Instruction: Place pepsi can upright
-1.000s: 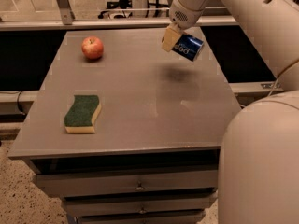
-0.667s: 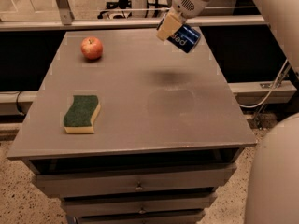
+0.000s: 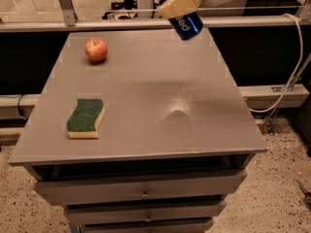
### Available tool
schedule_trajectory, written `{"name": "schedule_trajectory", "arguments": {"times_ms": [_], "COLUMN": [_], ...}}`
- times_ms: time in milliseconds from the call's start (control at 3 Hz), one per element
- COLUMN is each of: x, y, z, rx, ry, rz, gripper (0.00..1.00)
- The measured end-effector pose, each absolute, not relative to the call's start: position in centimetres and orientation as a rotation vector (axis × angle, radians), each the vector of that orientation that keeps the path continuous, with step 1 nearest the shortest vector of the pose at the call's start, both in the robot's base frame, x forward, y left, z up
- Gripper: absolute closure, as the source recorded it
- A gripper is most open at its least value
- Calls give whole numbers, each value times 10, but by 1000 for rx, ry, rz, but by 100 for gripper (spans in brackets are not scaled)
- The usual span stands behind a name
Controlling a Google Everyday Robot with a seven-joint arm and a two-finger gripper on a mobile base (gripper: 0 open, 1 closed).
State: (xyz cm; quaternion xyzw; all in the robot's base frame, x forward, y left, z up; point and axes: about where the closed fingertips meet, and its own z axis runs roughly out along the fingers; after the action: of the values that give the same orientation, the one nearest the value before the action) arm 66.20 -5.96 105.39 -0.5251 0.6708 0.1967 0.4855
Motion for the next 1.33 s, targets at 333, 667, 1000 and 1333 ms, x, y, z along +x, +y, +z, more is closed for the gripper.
{"name": "schedule_trajectory", "arguments": {"times_ms": [333,667,1000,1333], "x": [649,639,636,630], "y": [-76,-87,-88,-83], "z": [1064,1045,1026,998], "rx": [-1170,-1098,-1063,-1042], "ry": [1428,1267,1203,1169], "rz": [659,819,909,994], "gripper": [100,100,100,100]}}
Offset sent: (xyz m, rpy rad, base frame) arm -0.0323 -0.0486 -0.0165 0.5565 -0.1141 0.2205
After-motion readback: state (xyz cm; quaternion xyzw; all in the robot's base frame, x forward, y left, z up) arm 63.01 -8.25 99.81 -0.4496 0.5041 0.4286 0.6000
